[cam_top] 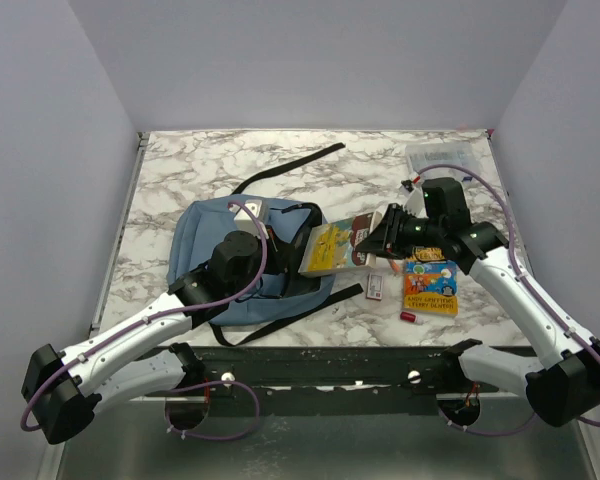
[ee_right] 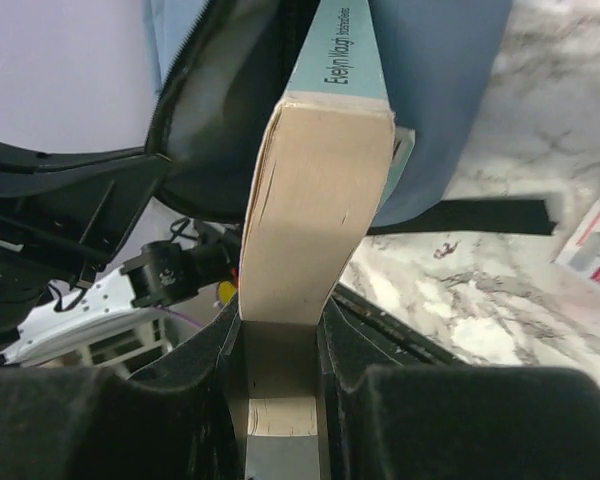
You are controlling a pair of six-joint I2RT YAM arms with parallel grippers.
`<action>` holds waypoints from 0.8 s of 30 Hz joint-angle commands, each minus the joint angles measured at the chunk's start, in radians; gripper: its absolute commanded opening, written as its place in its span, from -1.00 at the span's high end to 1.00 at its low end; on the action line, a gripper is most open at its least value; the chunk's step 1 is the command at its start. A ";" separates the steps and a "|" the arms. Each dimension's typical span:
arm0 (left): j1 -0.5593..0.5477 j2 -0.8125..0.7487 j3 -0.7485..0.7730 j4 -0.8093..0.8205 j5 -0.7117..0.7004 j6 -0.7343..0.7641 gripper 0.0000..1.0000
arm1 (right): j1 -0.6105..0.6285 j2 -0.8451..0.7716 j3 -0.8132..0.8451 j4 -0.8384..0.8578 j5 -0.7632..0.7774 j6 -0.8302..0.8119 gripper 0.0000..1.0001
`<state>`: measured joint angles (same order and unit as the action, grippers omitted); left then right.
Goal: Pack the student bag
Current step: Place the book in the student bag.
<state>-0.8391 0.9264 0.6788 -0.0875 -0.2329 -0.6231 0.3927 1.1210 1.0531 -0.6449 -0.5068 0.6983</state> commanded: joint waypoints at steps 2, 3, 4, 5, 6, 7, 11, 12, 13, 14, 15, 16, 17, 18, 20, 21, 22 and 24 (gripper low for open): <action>0.003 -0.017 -0.012 0.081 0.075 -0.018 1.00 | 0.006 0.027 -0.115 0.354 -0.243 0.179 0.99; 0.003 -0.023 -0.021 0.080 0.097 -0.019 1.00 | 0.007 0.047 -0.129 0.387 -0.250 0.188 0.99; 0.002 -0.025 -0.029 0.079 0.117 -0.021 1.00 | 0.007 0.065 -0.135 0.416 -0.260 0.191 0.99; 0.003 -0.025 -0.037 0.068 0.135 -0.023 1.00 | 0.007 0.084 -0.137 0.438 -0.267 0.191 0.99; 0.003 -0.022 -0.036 0.044 0.141 -0.027 0.98 | 0.007 0.096 -0.139 0.460 -0.274 0.197 0.99; 0.003 -0.016 -0.029 0.008 0.136 -0.032 0.84 | 0.009 0.104 -0.143 0.496 -0.284 0.213 0.99; 0.013 0.038 0.036 -0.113 0.124 -0.018 0.07 | 0.017 0.128 -0.180 0.634 -0.322 0.269 0.99; 0.018 0.063 0.066 -0.128 0.133 0.000 -0.10 | 0.018 0.134 -0.190 0.663 -0.325 0.274 0.99; 0.025 0.085 0.098 -0.160 0.133 0.007 -0.25 | 0.020 0.138 -0.201 0.681 -0.325 0.277 0.99; 0.029 0.115 0.133 -0.182 0.130 0.016 -0.36 | 0.019 0.143 -0.211 0.693 -0.327 0.279 0.99; 0.036 0.141 0.161 -0.190 0.139 0.031 -0.50 | 0.020 0.145 -0.217 0.701 -0.325 0.275 0.99; 0.044 0.181 0.207 -0.216 0.150 0.053 -0.55 | 0.020 0.148 -0.221 0.699 -0.323 0.270 0.99; 0.051 0.216 0.248 -0.254 0.137 0.057 -0.58 | 0.021 0.148 -0.227 0.698 -0.321 0.263 0.99; 0.059 0.256 0.291 -0.284 0.132 0.067 -0.61 | 0.021 0.148 -0.231 0.699 -0.320 0.260 0.99; 0.075 0.328 0.361 -0.343 0.116 0.070 -0.62 | 0.021 0.144 -0.240 0.694 -0.318 0.252 1.00; 0.079 0.353 0.385 -0.357 0.109 0.074 -0.63 | 0.021 0.142 -0.244 0.690 -0.315 0.249 0.99; 0.081 0.381 0.401 -0.360 0.111 0.089 -0.63 | 0.021 0.139 -0.247 0.686 -0.314 0.244 0.99; 0.084 0.435 0.434 -0.382 0.105 0.111 -0.62 | 0.020 0.135 -0.250 0.673 -0.307 0.235 0.99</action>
<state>-0.7681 1.2751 1.0485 -0.3489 -0.1165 -0.5713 0.4068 1.2739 0.8001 -0.0677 -0.7544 0.9417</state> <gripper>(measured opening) 0.812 0.255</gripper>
